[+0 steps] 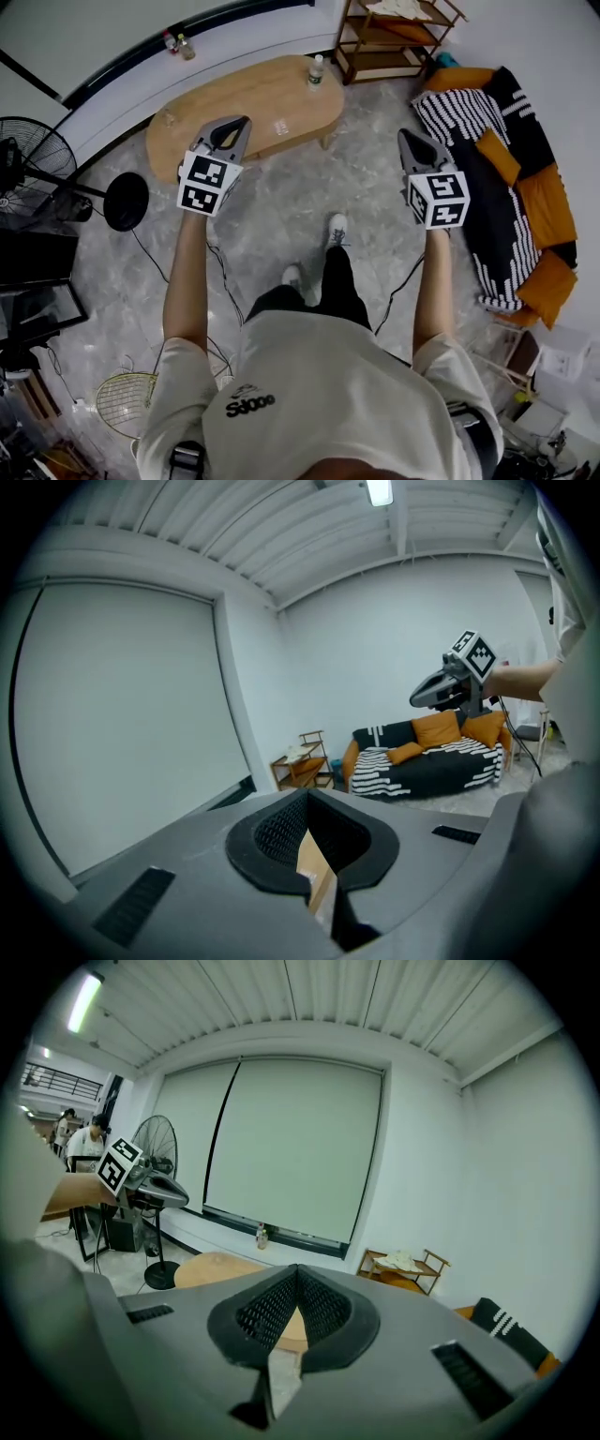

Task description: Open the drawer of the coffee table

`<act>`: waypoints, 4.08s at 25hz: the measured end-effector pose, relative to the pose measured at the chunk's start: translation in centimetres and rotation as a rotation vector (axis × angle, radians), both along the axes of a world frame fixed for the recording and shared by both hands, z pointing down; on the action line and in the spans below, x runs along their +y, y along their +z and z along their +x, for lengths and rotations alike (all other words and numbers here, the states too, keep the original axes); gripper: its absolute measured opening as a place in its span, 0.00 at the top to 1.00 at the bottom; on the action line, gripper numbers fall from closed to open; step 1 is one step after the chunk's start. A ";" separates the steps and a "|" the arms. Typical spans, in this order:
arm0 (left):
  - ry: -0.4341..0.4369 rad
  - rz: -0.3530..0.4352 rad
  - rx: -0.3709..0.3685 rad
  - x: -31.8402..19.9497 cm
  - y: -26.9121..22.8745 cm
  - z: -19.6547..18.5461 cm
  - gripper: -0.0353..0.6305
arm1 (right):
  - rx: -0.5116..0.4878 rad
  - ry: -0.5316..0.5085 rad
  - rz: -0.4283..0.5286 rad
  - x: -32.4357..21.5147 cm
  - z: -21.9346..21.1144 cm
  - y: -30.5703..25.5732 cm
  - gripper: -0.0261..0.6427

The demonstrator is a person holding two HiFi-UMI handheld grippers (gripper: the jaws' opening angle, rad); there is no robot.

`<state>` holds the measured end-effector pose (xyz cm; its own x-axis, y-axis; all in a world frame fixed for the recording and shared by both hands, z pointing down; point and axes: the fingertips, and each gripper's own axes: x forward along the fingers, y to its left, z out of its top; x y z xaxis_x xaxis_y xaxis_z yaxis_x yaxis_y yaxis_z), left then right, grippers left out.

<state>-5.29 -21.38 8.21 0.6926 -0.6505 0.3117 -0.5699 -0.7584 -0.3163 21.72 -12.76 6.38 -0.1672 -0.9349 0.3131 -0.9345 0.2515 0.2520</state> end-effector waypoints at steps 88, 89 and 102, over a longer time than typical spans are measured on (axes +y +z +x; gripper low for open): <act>-0.311 -0.181 0.194 -23.9 71.3 0.9 0.68 | -0.115 -0.237 -0.075 -38.5 8.2 69.9 0.51; -0.318 -0.172 0.200 -24.0 71.3 0.8 0.72 | -0.110 -0.244 -0.076 -38.7 8.0 70.0 0.51; -0.344 -0.244 0.281 -23.8 71.0 0.6 0.72 | -0.117 -0.164 -0.055 -37.9 7.8 70.4 0.52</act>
<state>-4.65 -45.21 79.26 0.5297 -0.7874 0.3154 -0.8376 -0.5441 0.0483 29.55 -50.68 76.75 -0.3543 -0.8739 0.3327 -0.9018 0.4134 0.1256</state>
